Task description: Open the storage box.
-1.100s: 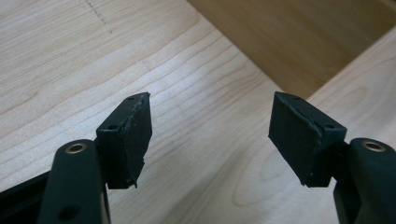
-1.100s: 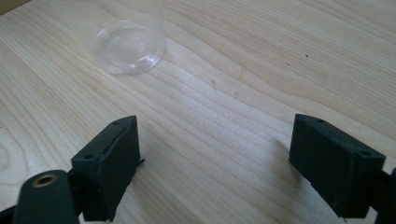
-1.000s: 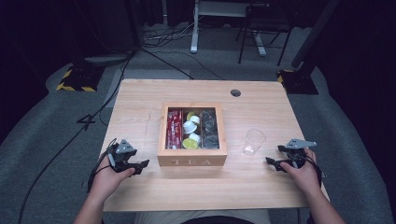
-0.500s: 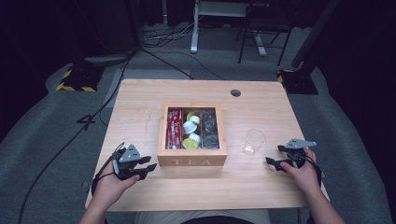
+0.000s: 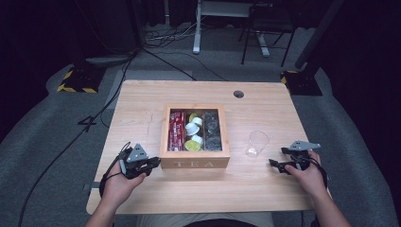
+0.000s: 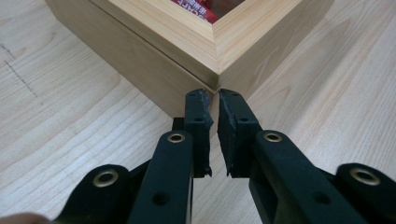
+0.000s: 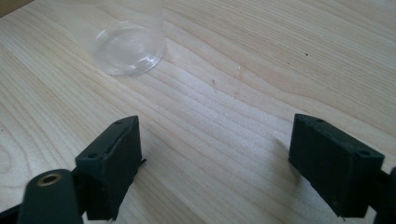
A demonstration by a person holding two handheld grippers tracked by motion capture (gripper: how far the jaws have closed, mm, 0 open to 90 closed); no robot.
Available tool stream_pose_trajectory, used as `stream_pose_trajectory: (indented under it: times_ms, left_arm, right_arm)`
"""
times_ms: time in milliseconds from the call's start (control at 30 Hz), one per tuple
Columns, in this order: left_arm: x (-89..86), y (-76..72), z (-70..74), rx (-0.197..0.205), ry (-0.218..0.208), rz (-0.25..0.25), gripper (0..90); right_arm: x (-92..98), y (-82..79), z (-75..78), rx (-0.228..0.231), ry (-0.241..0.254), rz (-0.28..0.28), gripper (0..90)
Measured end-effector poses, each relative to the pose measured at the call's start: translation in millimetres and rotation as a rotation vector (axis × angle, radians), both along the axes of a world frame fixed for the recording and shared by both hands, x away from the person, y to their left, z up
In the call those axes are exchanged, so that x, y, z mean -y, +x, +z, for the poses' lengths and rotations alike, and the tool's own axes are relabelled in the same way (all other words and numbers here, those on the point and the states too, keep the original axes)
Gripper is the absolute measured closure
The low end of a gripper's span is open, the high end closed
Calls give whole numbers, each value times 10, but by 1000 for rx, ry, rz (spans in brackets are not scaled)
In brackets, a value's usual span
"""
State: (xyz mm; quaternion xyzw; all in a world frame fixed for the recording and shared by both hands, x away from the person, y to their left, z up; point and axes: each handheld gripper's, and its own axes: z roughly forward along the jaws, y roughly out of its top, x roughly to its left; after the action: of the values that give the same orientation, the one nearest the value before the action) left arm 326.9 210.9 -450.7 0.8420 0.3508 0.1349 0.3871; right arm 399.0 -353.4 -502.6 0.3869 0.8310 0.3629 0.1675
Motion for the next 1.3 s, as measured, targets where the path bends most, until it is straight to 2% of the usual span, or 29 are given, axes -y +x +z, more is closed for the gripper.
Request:
stream_pose_trajectory:
  times_ms: [100,233,333,500,633,700,767,933,1100,1300]
  left_arm:
    - [4,3,-4,-8,-7,4,817]
    - [7,5,-2,4,-8,2,798]
    - [6,3,8,17,-13,1,800]
    - [15,10,12,36,2,-6,778]
    - [11,22,20,37,-12,-11,778]
    - [16,23,28,31,-22,-10,777]
    - [14,27,41,33,-23,-13,775]
    - [7,28,55,35,-32,-14,772]
    - [-20,29,91,36,-80,-11,772]
    - [-24,36,136,58,-85,-13,777]
  right_arm:
    - [-6,-7,35,-14,-10,1,263]
    - [-18,-26,71,-29,21,22,270]
    - [-30,-58,132,-11,29,27,278]
    - [-33,-107,230,13,53,37,288]
    - [-86,-198,414,48,74,67,289]
    - [-134,-243,533,67,98,81,290]
    - [-191,-279,610,65,123,99,297]
    - [-405,-366,793,87,150,182,298]
    - [-569,-389,931,96,169,242,298]
    - [-744,-321,994,103,147,285,297]
